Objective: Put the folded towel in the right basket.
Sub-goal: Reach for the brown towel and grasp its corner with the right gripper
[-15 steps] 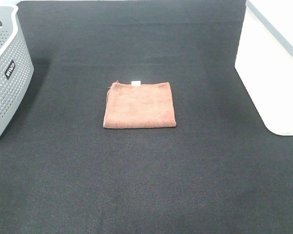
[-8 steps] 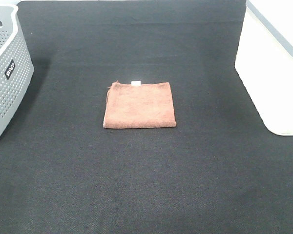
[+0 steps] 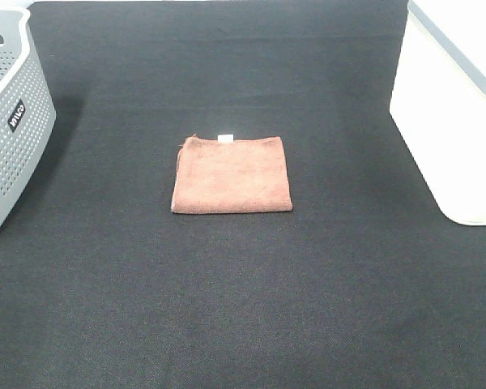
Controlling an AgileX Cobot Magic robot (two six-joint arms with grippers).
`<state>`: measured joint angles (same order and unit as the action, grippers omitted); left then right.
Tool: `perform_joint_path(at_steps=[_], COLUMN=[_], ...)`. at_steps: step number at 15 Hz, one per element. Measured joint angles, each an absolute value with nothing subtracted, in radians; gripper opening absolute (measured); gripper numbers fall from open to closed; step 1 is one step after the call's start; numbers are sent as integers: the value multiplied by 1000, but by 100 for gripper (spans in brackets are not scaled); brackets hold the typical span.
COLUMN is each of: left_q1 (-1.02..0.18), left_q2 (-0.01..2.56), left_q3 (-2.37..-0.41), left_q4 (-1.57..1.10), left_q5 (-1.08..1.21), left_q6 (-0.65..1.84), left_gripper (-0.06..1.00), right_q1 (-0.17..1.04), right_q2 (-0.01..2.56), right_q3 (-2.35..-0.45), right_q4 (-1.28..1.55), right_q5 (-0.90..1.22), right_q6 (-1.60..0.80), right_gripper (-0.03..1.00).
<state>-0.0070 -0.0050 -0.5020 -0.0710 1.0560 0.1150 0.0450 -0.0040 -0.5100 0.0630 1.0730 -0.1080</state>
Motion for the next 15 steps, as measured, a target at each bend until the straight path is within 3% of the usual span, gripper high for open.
perform_joint_path(at_steps=[15], left_q1=[-7], left_q2=[-5], left_q3=[-502], left_q4=[-71], left_q5=[1056], left_q6=[115], left_gripper=[88], right_q1=[45], right_q2=[-4], right_q3=[-510], right_q4=[63], right_q5=[1073], right_q6=[-108], right_gripper=[75])
